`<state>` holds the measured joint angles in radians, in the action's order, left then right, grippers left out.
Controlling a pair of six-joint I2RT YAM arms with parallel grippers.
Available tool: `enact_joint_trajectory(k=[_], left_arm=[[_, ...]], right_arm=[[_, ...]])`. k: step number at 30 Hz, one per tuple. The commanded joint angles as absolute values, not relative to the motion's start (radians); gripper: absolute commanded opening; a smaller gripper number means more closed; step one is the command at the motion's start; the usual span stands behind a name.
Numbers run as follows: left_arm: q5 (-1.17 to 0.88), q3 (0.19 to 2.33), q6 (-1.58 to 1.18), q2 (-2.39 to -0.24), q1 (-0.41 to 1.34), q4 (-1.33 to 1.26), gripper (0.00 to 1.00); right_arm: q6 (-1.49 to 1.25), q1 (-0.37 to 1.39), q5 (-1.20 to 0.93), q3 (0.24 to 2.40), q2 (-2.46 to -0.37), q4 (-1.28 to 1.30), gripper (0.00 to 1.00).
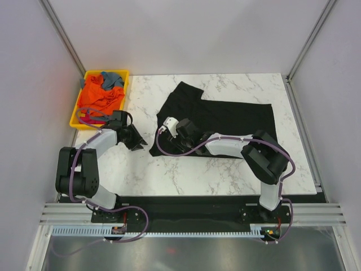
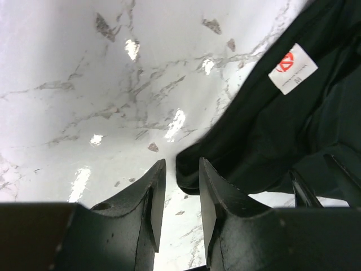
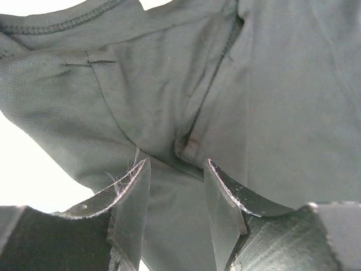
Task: Fold and stack the t-shirts
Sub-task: Fold the tshirt
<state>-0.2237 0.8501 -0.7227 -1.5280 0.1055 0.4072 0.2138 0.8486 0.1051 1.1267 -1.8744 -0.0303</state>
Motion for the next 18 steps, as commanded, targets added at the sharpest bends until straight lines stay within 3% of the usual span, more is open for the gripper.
enact_joint_trajectory(k=[1,14,18], left_arm=[[-0.269,0.841,-0.749,-1.528,0.097,0.361,0.37],[-0.241,0.833,-0.752,-1.529,0.104,0.357,0.37],[-0.229,0.831,-0.752,-1.537,0.117,0.357,0.37]], right_arm=[[0.273,0.854,0.135,1.184,-1.905,-0.052,0.5],[0.279,0.868,0.267,1.209,-1.944,-0.071,0.35],[0.27,0.87,0.3,1.218,-1.956,-0.078,0.21]])
